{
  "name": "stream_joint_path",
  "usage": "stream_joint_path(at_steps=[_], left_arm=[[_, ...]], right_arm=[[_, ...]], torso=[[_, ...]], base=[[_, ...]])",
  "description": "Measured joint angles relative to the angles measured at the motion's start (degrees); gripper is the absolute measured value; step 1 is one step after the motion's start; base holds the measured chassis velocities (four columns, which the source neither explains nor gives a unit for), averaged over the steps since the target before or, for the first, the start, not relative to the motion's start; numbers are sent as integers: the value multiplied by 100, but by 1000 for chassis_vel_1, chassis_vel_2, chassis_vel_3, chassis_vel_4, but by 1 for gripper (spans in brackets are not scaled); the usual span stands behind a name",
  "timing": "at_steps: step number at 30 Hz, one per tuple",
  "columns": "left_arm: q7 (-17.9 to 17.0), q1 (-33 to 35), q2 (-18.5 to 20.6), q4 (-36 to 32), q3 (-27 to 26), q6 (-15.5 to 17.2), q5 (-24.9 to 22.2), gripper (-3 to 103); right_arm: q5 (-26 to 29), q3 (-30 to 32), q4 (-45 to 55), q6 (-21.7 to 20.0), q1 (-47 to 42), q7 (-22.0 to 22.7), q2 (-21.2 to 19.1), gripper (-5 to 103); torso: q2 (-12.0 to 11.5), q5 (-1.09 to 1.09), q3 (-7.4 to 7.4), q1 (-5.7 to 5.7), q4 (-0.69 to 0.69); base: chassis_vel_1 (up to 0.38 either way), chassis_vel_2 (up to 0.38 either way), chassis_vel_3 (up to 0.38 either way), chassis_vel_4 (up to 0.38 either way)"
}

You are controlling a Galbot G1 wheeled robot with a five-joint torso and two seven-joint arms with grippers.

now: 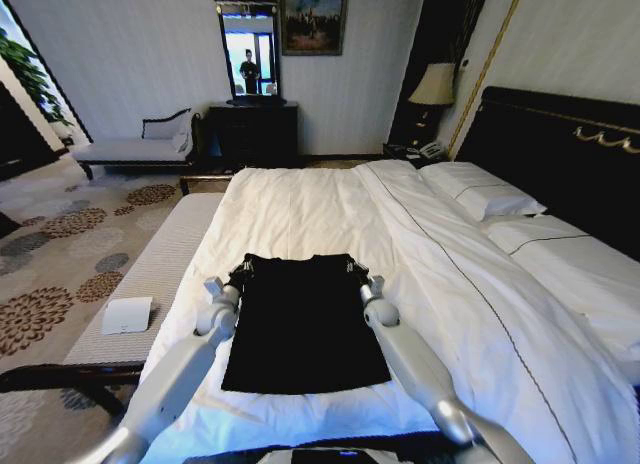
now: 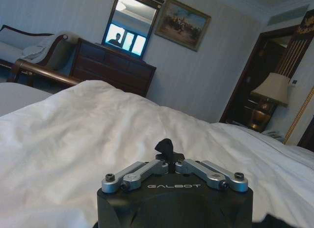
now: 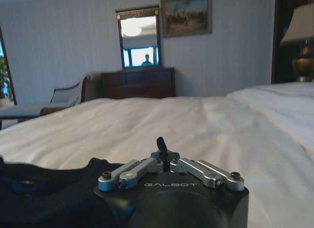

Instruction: Fold the clothes on the bed.

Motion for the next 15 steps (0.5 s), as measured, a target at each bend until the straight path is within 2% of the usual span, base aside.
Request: stream_joint_path(at_steps=[9,15], left_arm=[[2,1032,207,-886,-399,-72,119,1],[117,1614,159,-1071,-620,-161,328,1]], right_arm=[[-204,548,818,62,-1142,-18,-131,1],[-284,768,1170,90,-1647,-37,-93,1]], torso=[[0,-1,0,1,1],[0,0,0,1,0]], base=[[0,0,0,0],[0,0,0,0]])
